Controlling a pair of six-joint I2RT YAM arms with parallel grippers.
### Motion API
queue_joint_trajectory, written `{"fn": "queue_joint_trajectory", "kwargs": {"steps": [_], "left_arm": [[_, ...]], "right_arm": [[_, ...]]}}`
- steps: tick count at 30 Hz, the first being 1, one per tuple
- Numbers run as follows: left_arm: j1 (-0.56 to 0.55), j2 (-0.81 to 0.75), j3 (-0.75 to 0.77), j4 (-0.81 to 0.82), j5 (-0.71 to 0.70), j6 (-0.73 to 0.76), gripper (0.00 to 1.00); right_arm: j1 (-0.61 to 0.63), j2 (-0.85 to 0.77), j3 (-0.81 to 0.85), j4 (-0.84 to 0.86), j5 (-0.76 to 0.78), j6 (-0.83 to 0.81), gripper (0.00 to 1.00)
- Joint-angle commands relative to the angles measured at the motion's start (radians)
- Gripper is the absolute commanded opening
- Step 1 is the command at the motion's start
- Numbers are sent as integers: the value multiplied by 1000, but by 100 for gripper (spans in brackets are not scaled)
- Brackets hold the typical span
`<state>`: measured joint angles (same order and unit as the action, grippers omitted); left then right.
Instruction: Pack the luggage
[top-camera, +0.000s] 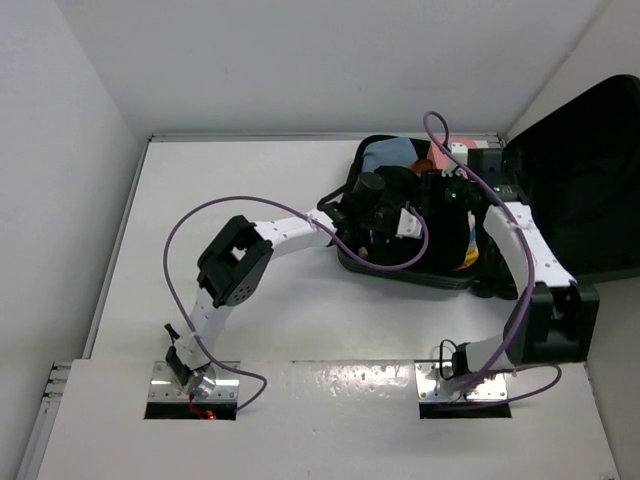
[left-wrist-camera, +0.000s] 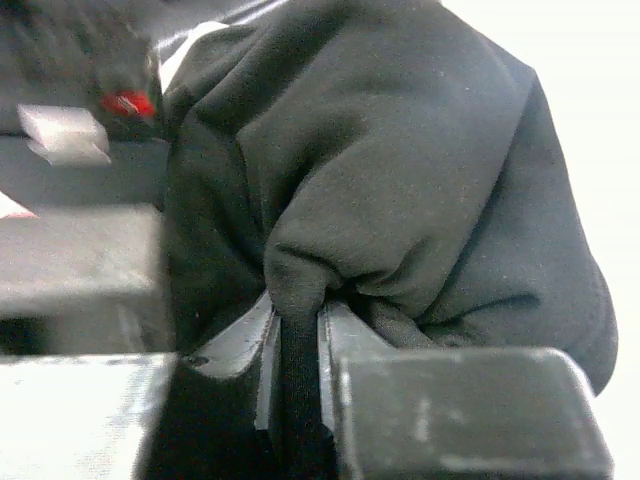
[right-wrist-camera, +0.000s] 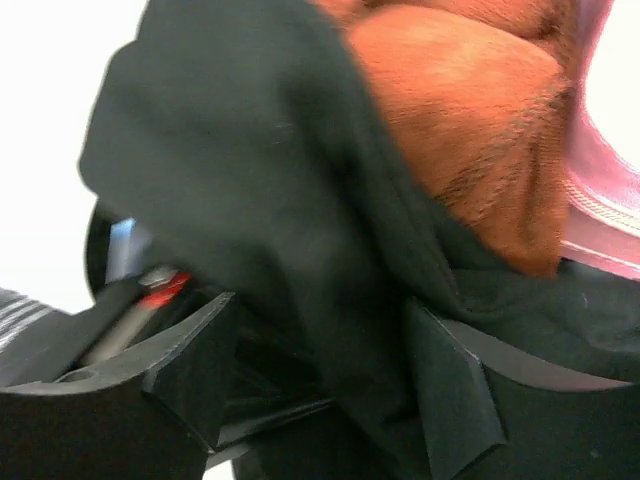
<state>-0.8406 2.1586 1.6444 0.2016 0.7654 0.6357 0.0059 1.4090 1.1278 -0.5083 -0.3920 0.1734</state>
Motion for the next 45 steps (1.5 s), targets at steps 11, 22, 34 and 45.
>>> {"fn": "queue_joint_trajectory", "kwargs": {"steps": [11,22,34,45], "left_arm": [[32,90,-55,-47,-371,18,38],[90,-211,-159,100,-351,-160,80],[161,-522,-225,55,-367,-283,86],[146,-467,-289,-44,-284,-304,63]], "right_arm": [[23,199,35,-19,133,-88,59],[20,128,220,-12,90,-54,63],[-105,-126,248,17,-131,-80,89],[104,-311,110,-10,-521,-211,56]]}}
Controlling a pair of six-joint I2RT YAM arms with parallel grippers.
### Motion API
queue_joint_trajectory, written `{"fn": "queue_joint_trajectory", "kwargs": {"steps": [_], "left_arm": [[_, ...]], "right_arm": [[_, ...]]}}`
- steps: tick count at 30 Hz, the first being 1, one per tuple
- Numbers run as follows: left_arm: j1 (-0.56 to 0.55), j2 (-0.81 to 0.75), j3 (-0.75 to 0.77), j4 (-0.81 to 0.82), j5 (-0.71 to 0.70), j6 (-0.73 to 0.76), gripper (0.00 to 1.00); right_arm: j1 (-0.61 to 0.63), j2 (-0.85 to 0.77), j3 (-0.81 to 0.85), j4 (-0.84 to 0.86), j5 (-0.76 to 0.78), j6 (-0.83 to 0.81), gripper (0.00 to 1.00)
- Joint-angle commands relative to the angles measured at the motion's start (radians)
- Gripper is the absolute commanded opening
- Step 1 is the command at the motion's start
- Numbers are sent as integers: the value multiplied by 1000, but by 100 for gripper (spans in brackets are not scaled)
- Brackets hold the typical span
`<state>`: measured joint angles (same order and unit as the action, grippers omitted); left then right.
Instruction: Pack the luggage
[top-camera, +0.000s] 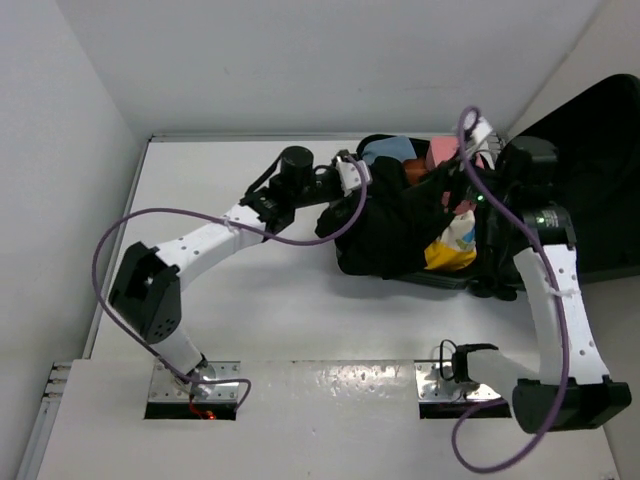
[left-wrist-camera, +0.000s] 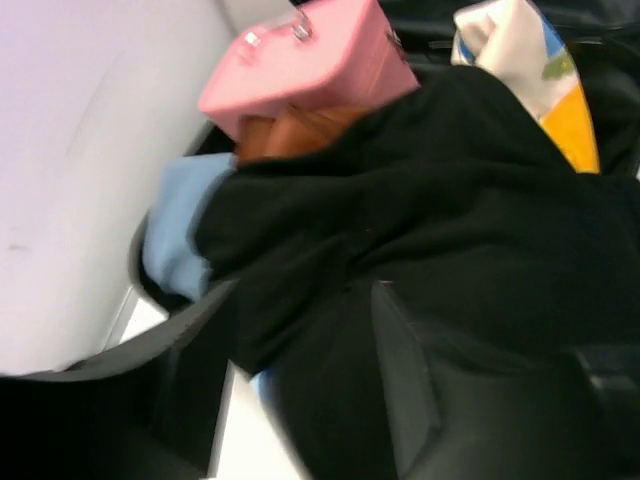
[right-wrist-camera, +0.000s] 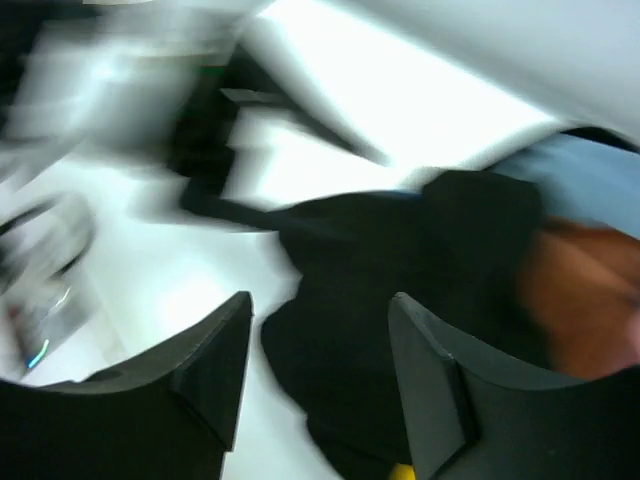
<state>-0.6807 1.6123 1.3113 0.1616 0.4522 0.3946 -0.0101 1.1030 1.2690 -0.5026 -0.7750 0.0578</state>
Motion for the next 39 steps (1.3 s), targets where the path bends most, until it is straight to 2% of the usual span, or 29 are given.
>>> {"fn": "queue_joint_trajectory", "kwargs": {"steps": [1,2,3,4,5,6,8,9,11,16,19,23,30,31,33,34,37,38,39], "left_arm": [[-14,110,71,-17,40,-85,57],[-5,165,133,-52,49,-118,54],[13,184,161,-77,77,-119,59],[47,184,195,-98,167,-109,68],[62,184,195,-114,196,-100,76],[78,184,195,-141,216,-91,84],[121,128,195,-204,309,10,87],[130,107,195,-303,339,71,92],[141,45,195,-364,351,180,100],[141,-14,206,-525,402,300,100],[92,-14,230,-617,411,372,100],[-14,50,195,-617,260,441,100],[-34,196,238,-639,175,536,100],[-43,213,250,-639,175,536,87],[-43,251,308,-648,146,524,69],[-52,288,334,-648,146,514,54],[-52,330,449,-648,114,462,32],[-52,351,483,-637,102,440,13],[-52,351,518,-616,91,382,7]], "right_arm": [[174,-5,-36,-58,-124,-140,59],[209,-5,-65,-83,-83,-162,64],[220,-5,-74,-92,-31,-164,70],[223,-14,-85,-108,-15,-165,78],[228,-15,-91,-114,24,-167,82],[226,-22,-105,-114,49,-165,85],[208,-43,-111,-103,86,-151,89],[190,-46,-111,-103,88,-138,89],[159,-52,-108,-97,88,-102,91],[75,-63,-102,-68,94,-7,94],[29,-49,-83,-73,91,10,95],[-63,-5,-56,-80,68,54,95],[-175,29,16,-85,37,74,95],[-179,29,15,-80,36,76,95],[-191,26,16,-82,37,73,95],[-197,24,16,-80,37,70,95],[-206,17,12,-80,42,63,95],[-217,18,7,-79,43,60,95],[-220,9,9,-85,42,59,95]]}}
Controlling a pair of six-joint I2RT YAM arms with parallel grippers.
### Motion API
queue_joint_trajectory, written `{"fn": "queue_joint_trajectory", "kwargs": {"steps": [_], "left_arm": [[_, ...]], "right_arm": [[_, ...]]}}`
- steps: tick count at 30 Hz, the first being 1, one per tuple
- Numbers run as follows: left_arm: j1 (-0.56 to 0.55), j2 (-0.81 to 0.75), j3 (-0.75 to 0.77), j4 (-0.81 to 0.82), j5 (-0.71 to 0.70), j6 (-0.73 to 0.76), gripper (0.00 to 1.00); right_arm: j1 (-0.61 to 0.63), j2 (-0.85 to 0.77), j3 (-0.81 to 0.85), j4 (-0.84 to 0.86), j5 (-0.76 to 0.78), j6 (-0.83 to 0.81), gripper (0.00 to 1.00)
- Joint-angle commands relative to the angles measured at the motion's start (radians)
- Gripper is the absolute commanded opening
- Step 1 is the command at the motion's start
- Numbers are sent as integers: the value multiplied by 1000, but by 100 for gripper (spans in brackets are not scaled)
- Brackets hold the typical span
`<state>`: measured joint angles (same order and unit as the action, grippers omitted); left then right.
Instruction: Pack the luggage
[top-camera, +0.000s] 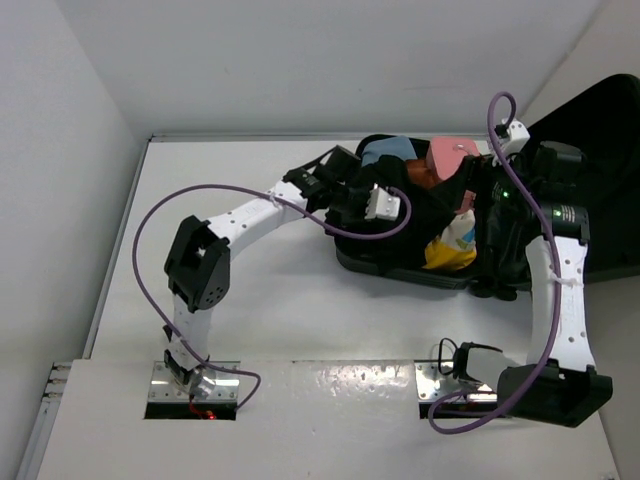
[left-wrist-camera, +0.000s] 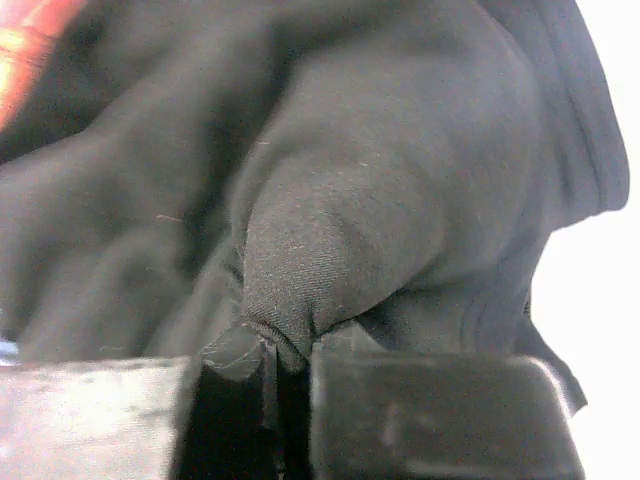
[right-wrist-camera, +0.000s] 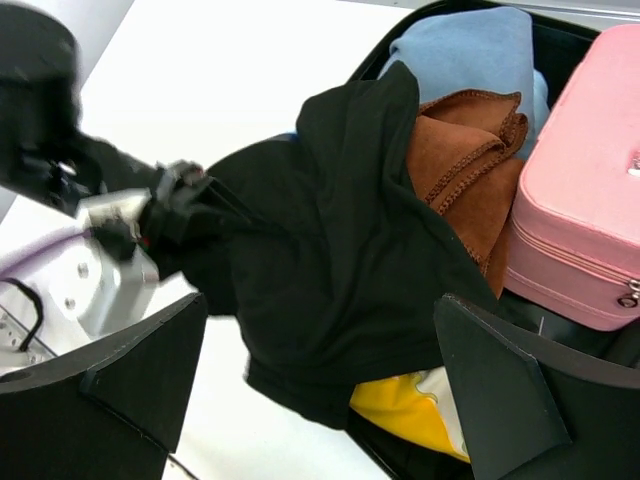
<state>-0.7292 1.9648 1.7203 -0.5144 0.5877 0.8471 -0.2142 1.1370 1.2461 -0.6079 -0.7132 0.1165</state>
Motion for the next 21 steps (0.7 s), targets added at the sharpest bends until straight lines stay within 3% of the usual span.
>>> {"fn": "queue_joint_trajectory", "kwargs": {"steps": [1,4,6,8,11,15,21], "left_arm": [[-4,11,164,86,-45,-110,2],[7,-18,197,287,-103,-293,0],[17,-62,156,518,-150,-405,0],[5,-73,114,706,-264,-447,0],[-22,-63,114,860,-353,-525,0],[-87,-15,85,991,-474,-484,0],[-171,-27,-203,1157,-418,-396,0]], "right_arm": [[-19,-25,32,20,-22,-5,95],[-39,-40,27,19,-17,-14,95],[-47,-54,18,26,-6,4,95],[-59,-68,-3,62,30,15,95],[-73,-132,-51,137,104,44,95],[-74,-174,-94,212,208,71,95],[-83,-186,-112,195,222,52,95]]}}
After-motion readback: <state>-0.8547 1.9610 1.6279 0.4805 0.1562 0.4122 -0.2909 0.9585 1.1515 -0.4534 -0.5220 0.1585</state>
